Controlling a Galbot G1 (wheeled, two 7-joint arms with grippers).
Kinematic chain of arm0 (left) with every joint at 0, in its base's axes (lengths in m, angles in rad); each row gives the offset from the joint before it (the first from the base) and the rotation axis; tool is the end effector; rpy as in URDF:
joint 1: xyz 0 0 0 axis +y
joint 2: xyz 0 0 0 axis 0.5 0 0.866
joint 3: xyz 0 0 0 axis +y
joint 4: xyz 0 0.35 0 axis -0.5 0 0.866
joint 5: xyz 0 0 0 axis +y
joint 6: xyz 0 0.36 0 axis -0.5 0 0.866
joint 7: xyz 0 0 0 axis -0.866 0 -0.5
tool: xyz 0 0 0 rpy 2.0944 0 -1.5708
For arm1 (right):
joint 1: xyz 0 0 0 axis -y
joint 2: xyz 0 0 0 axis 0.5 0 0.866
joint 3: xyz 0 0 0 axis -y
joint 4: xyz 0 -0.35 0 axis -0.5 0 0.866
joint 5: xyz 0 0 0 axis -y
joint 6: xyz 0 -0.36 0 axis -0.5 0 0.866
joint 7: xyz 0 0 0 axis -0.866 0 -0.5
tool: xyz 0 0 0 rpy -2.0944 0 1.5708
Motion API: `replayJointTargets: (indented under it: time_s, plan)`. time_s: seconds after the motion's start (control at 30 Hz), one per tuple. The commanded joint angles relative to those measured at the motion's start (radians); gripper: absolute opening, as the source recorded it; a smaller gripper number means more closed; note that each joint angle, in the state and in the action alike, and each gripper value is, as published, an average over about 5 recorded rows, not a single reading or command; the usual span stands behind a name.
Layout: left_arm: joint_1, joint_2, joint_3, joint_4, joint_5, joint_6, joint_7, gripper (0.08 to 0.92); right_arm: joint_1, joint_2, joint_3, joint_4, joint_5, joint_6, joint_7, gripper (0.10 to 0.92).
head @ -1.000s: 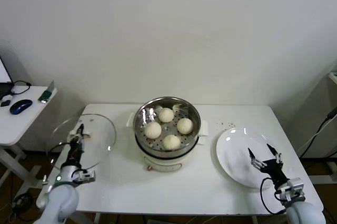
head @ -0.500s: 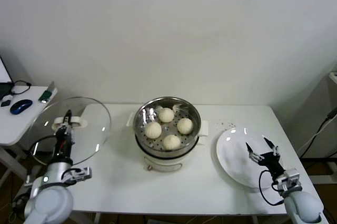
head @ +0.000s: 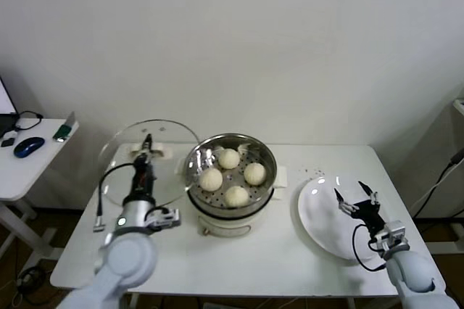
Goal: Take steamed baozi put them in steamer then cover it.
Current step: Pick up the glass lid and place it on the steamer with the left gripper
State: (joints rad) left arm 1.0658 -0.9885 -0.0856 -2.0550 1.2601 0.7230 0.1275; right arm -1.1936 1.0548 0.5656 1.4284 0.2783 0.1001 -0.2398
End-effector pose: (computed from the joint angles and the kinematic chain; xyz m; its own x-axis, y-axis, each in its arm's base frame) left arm 0.2843 -0.0125 -0.2320 -0.9830 -0.1232 -0.1365 -0.1299 -0.0600 0.9897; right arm 0.3024 -0.2109 -0.3898 -0.9673 -0.1493 0.2052 -0.1912 0.9604 -0.2028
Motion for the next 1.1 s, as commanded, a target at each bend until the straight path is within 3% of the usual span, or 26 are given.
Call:
replayJointTargets:
  time_s: [0.03, 0.43, 1.1]
  plan:
    - [-0.270, -0.270, 0.284, 0.154, 0.186, 0.062, 0.179, 0.150, 0.024, -0.004, -0.013, -0.019, -0.008, 0.003, -0.002, 0.823]
    - [-0.289, -0.400, 0.339, 0.276, 0.219, 0.062, 0.178, 0.150, 0.029, 0.012, -0.015, -0.028, -0.028, 0.011, -0.005, 0.823]
    - [-0.289, -0.413, 0.330, 0.360, 0.219, 0.062, 0.186, 0.150, 0.026, 0.025, -0.008, -0.034, -0.026, 0.029, -0.011, 0.823]
